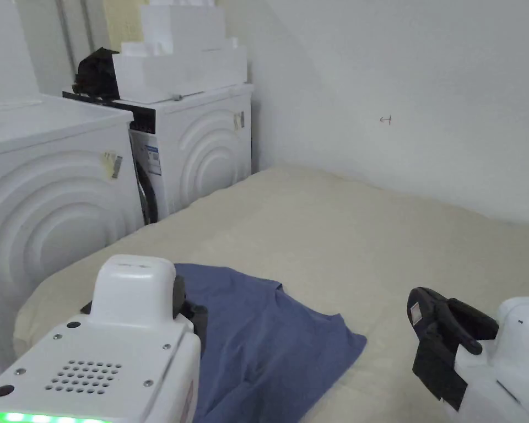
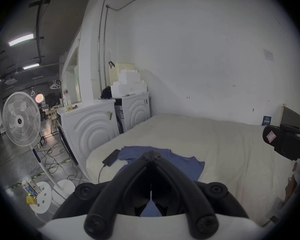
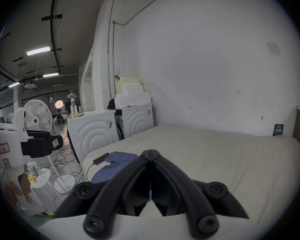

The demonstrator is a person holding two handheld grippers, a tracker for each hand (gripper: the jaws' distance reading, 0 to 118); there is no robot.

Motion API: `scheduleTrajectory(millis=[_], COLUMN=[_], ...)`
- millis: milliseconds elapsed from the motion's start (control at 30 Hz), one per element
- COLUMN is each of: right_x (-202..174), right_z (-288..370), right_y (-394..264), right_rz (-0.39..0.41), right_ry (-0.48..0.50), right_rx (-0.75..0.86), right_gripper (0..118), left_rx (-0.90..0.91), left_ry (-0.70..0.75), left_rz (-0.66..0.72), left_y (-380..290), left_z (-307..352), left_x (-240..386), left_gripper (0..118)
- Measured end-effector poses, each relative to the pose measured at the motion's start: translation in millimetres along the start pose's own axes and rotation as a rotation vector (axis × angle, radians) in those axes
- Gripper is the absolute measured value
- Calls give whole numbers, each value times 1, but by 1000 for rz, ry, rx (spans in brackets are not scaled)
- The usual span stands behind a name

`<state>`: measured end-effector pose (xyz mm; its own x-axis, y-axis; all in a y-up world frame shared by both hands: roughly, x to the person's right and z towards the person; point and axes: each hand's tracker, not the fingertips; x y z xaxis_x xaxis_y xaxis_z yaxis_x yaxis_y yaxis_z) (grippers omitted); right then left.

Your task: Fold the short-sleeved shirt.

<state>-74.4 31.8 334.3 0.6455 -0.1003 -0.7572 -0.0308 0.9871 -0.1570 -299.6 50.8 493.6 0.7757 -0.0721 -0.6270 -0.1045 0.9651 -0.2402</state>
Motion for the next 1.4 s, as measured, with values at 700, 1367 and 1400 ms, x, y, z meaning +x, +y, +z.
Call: scheduleTrajectory(millis=[700, 1367, 1400], right_x=[20, 31, 32], right_z=[-146, -156, -156], right_y=[-88, -112, -112], right_rz=[-1, -7, -8], right_ry=[20, -13, -14], right_rx=[-342, -437, -437], right_gripper=[3, 3, 3], left_rx=[-476, -658, -659], left_ry=[-168, -201, -190], left_rz=[22, 47, 56], left_y=[-137, -193, -191], left_z=[-221, -283, -282], left_x=[14, 28, 27], left_gripper=[86, 27, 5])
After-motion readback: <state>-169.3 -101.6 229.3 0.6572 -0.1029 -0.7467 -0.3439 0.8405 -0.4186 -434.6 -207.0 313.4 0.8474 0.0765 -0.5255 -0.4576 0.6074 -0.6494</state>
